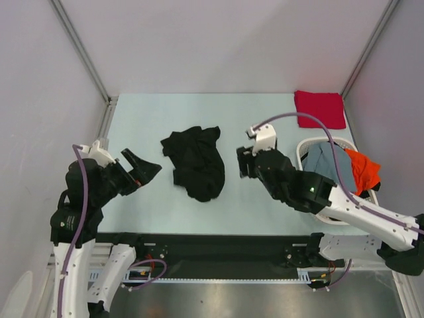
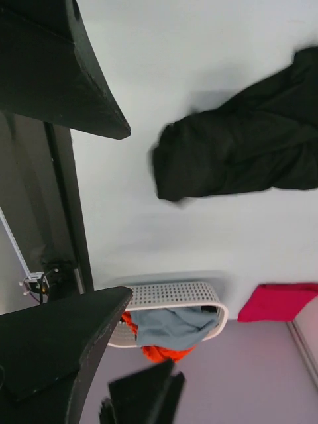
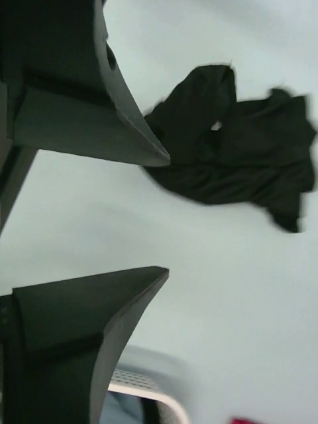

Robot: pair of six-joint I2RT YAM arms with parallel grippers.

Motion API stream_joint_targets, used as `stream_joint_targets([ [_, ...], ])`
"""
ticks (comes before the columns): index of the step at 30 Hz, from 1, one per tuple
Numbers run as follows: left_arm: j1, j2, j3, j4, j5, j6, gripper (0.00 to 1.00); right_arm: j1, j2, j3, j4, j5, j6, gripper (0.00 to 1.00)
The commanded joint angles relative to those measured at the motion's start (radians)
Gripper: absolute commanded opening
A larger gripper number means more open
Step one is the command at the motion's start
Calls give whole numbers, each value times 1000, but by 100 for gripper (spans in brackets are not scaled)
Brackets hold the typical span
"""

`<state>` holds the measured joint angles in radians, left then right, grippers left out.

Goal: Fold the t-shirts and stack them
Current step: Move the tshirt to the center of the board, then flatten the tshirt out

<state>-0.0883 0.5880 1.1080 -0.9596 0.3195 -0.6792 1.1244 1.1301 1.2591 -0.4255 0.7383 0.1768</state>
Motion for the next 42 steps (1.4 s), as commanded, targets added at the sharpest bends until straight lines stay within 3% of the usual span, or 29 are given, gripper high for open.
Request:
stream_joint_targets([
  [1,7,53,-2,-32,-85,17,100,-75,-185,-150,-137,-144,153,68],
  [3,7,75,-55,17,-70,-17,98,-190,-211,-257,-112,-312,177,75],
  [5,7,133,-135,137,-19,-45,95,-318,-205,-315,8,-457,188,76],
  [8,7,315,-198,246,36,-39,80,-409,-94,-377,177,-704,219,75],
  [11,-27,520,-197,332,37,4,78,-423,119,-316,257,-844,195,74],
  [14,-102,707,-166,387,-23,74,82,-428,288,-190,261,-992,164,76],
  [15,-114,757,-162,403,-20,87,83,-434,397,-160,261,-1025,162,77],
  [20,-122,921,-145,406,-51,165,83,-452,641,17,246,-1180,153,77],
  [28,-122,1000,-189,470,-27,148,77,-451,839,148,251,-1258,184,59],
  [33,-122,1040,-180,473,4,159,57,-457,925,204,211,-1255,173,46],
  [36,-122,1026,-195,473,-10,152,50,-459,965,229,191,-1263,178,32],
  [40,-122,1020,-203,470,-28,155,42,-462,970,243,185,-1231,188,23],
  [42,-122,1018,-189,464,-49,162,25,-465,970,255,169,-1214,188,8],
])
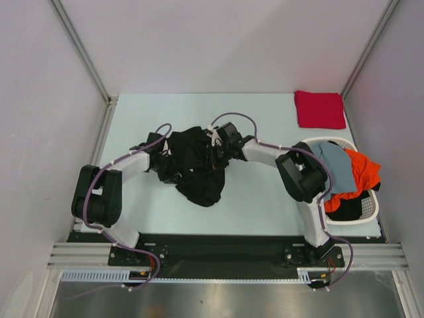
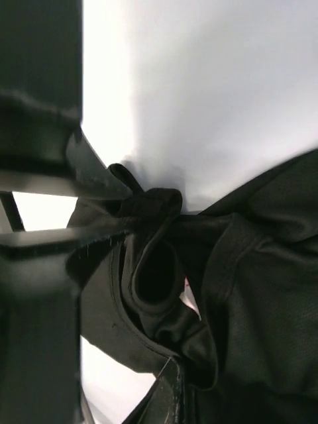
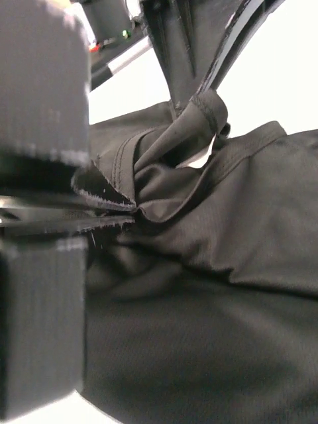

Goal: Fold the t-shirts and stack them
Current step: Flatten the tshirt out

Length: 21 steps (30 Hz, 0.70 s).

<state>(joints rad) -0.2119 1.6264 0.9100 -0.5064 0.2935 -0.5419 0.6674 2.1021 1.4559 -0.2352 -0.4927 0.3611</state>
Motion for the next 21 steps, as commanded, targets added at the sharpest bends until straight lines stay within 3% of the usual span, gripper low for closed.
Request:
stream_joint_targets([
  [1,2,-22,18,5,-33,33,18,-12,-7,69,-32,26,3,3],
  [2,2,-25,51,-10,-46,37,1,-12,-13,87,-44,55,-10,0],
  [6,0,-133,165,-121,-108,53,0,-12,-112,135,-117,169,-57,0],
  [11,0,-400,303,-172,-136,45,0,-12,-327,176,-92,315,-74,0],
  [16,2,-566,453,-224,-126,69,0,15,-473,271,-15,397,-105,0],
  [21,2,-668,706,-306,-186,112,0,93,-536,293,193,370,-125,0],
])
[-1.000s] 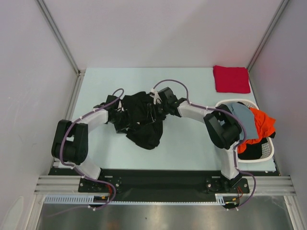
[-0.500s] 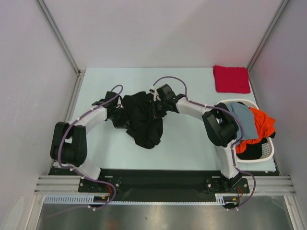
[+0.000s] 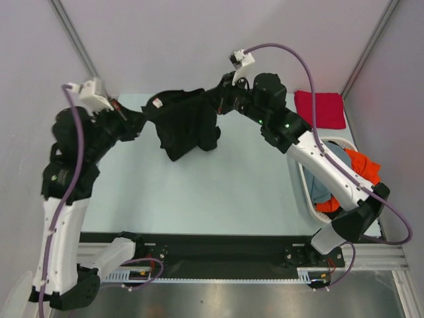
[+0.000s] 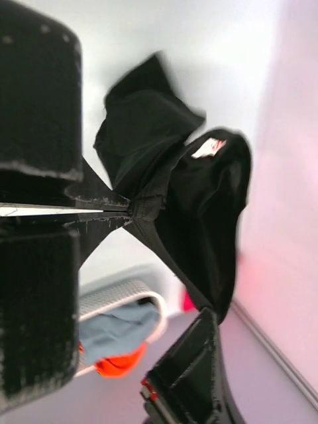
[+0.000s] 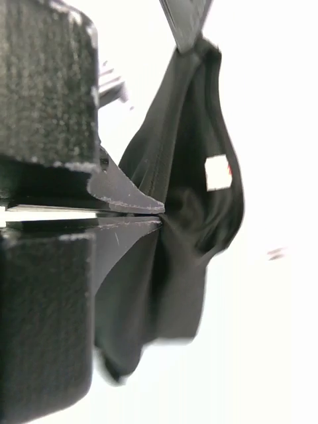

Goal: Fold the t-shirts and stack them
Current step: Flatten the tshirt out

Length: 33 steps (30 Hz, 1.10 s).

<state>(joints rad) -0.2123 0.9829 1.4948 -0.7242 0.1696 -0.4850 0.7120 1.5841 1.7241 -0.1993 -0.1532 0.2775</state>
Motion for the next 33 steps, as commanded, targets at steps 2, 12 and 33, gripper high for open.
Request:
stream_joint_targets([
  [2,2,-26,282,-148,-88,101,0,84,-9,60,274,30,-49,0],
  [12,2,-39,821,-222,-165,143,0,239,318,733,247,35,28,0],
  [33,-405,-69,-298,486,87,-245,0,-213,-320,-555,152,150,150,0],
])
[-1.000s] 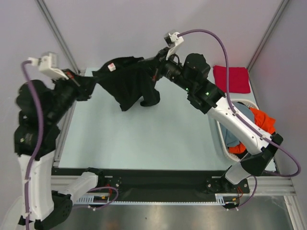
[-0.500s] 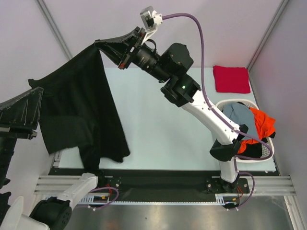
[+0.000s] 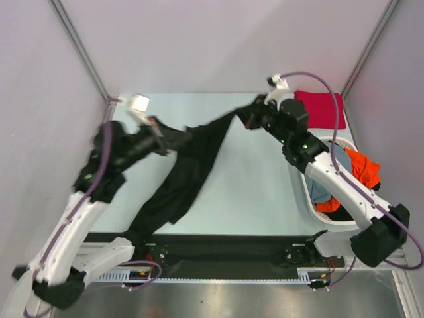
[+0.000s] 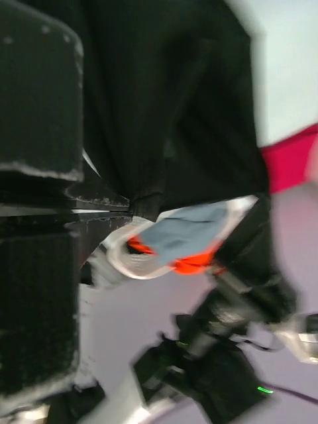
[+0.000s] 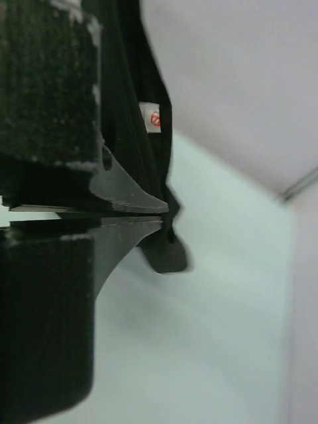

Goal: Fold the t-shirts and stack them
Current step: Flatten the tshirt out

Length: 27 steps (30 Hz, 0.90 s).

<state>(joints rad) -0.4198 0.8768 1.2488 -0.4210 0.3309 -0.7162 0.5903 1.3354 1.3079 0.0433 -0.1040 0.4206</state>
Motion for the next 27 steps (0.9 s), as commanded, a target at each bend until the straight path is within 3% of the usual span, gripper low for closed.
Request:
stream_joint_targets([
  [1,-238,124,-81,200,-78,-20,0,-160,-87,-177,-118,101,13,0],
  [4,-318,311,-112,335,-20,-63,0,-279,-76,-266,-267,38,11,0],
  [8,-401,582,32,278,20,3,0,-427,-44,-308,-368,33,-51,0],
  [12,-444,737,187,209,83,43,1,-493,24,-260,-463,101,-124,0],
  [14,-453,751,218,171,105,64,14,-507,44,-231,-496,131,-141,0],
  [15,-464,752,215,157,114,95,18,-509,51,-230,-487,135,-149,0],
  [17,-471,754,190,93,164,130,44,-509,62,-240,-456,127,-166,1],
  [18,-471,736,181,49,152,168,66,-511,86,-234,-457,116,-170,5],
  [19,-471,705,129,-14,129,187,70,-509,102,-220,-491,124,-174,13],
  [21,-449,577,62,-59,24,216,75,-509,122,-190,-517,160,-178,28],
  [22,-427,526,-7,-112,-13,216,75,-509,123,-185,-531,168,-181,41],
  [27,-98,173,-288,-185,-99,86,67,-394,111,-70,-632,329,-258,62],
])
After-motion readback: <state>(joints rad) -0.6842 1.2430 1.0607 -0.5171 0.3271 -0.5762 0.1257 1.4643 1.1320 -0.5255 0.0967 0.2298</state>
